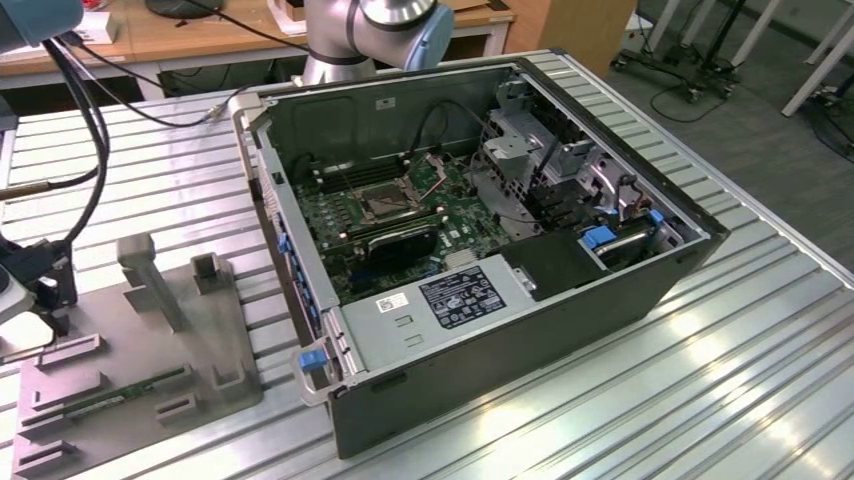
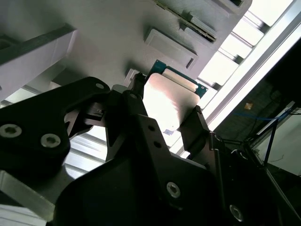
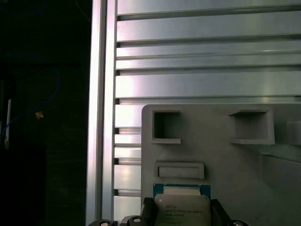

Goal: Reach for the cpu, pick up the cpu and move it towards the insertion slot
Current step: 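Pick up the cpu and move it towards the insertion slot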

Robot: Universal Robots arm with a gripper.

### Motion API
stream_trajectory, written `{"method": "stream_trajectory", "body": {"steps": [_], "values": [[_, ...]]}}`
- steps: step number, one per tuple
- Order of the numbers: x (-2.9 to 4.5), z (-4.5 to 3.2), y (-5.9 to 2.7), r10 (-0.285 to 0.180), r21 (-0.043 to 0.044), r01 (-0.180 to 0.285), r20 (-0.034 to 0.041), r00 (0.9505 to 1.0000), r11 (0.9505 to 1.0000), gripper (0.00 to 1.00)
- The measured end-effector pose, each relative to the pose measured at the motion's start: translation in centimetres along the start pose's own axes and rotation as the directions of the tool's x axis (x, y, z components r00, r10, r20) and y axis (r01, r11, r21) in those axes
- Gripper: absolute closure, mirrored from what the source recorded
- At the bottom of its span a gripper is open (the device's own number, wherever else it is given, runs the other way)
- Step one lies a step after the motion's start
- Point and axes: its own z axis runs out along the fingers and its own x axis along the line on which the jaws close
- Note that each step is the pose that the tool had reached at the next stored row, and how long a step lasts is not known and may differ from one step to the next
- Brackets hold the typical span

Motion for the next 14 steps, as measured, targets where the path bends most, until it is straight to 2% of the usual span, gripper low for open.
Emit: {"method": "stream_trajectory", "body": {"steps": [6, 14], "values": [[0.0, -0.64, 0.03, 0.0, 0.0001, 0.0, -0.0001, 1.0, 1.0, 0.45], [0.01, -0.81, 0.03, 0.0, 0.0002, 0.0, -0.0002, 1.0, 1.0, 0.45]]}}
